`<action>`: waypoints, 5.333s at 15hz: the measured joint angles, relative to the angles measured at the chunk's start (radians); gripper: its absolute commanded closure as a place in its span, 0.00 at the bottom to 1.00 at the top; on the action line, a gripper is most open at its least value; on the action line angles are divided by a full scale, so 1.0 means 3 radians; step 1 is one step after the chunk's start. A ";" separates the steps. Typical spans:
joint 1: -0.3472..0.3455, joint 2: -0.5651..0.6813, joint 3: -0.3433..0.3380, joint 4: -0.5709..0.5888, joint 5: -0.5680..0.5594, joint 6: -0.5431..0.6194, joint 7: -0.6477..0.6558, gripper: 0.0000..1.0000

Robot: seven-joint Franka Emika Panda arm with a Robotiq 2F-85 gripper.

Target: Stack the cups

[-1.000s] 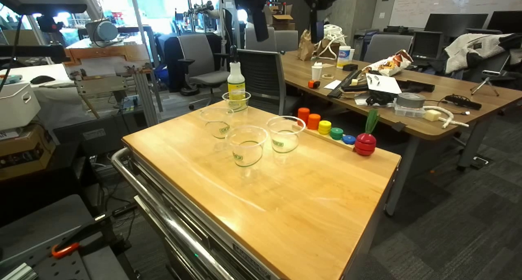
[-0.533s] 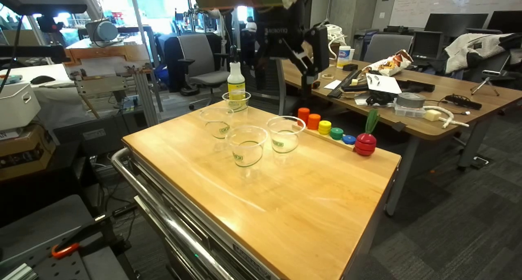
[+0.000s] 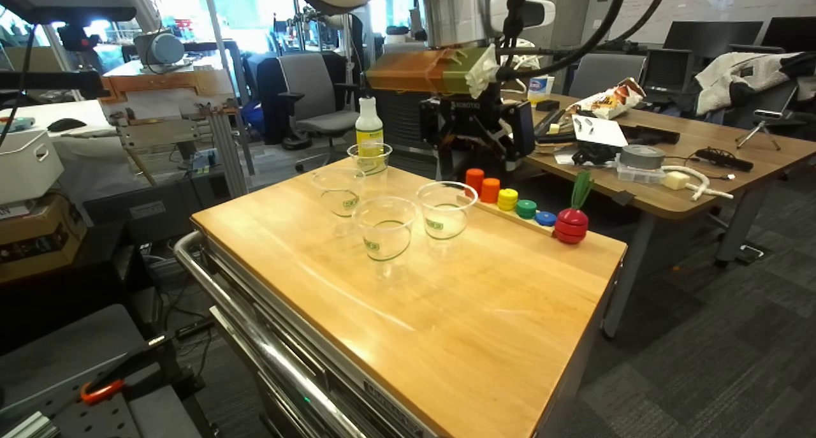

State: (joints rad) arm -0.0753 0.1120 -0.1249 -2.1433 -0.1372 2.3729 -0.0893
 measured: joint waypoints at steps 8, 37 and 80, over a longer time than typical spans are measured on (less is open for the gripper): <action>-0.0013 0.0493 0.0000 0.0363 0.0016 -0.0033 0.0121 0.21; -0.0571 -0.0036 -0.0040 0.0831 0.1671 -0.1173 -0.0043 0.98; -0.0287 -0.0341 -0.0039 -0.0150 0.1451 -0.1182 -0.0639 0.27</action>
State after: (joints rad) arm -0.1614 0.0098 -0.1367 -2.1884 0.2981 2.0182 -0.2809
